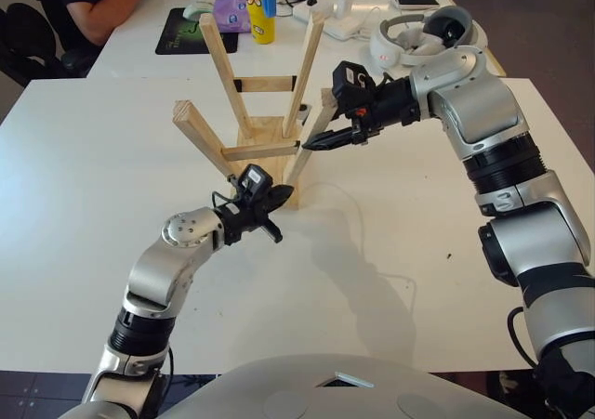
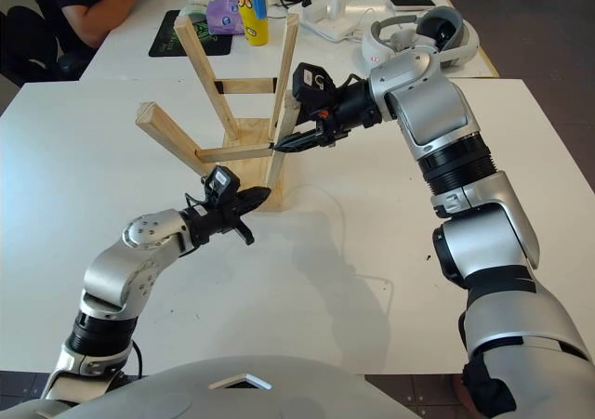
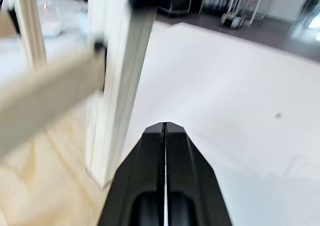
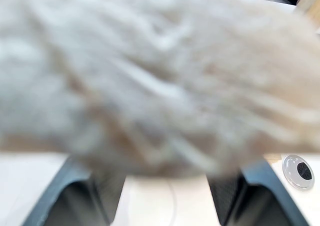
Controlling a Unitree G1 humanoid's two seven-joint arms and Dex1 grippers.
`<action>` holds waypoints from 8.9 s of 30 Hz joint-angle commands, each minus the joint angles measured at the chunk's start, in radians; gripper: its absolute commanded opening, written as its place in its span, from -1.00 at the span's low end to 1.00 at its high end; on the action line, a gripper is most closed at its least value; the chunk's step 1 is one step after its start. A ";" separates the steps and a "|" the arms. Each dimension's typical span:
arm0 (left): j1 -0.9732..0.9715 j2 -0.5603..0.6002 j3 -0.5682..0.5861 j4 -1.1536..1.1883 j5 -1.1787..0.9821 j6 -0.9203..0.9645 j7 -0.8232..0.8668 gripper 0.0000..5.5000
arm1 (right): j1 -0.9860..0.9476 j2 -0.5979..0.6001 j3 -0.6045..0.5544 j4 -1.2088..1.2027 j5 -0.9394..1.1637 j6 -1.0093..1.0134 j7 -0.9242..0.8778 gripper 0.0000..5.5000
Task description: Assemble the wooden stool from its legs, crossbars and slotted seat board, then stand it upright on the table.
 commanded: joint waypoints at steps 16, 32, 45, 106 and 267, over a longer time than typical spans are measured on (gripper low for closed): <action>-0.151 0.082 -0.201 0.000 0.258 0.227 0.318 -1.00 | 0.101 0.024 0.093 0.050 -0.094 0.058 -0.009 -0.26; -0.173 0.036 -0.178 0.019 0.325 0.141 0.334 -1.00 | 0.098 0.026 0.097 0.062 -0.104 0.053 -0.004 -0.26; -0.055 0.032 -0.074 -0.085 0.410 -0.426 0.352 -1.00 | 0.102 0.023 0.097 0.060 -0.103 0.057 -0.001 -0.26; 0.089 0.154 -0.235 0.362 0.676 -0.249 0.052 -1.00 | 0.385 0.154 -0.110 -0.039 0.069 -0.008 -0.177 -0.26; -0.015 0.217 -0.124 0.538 0.389 -0.136 -0.053 -1.00 | 0.455 0.310 -0.179 -0.069 0.036 -0.304 -0.352 -0.99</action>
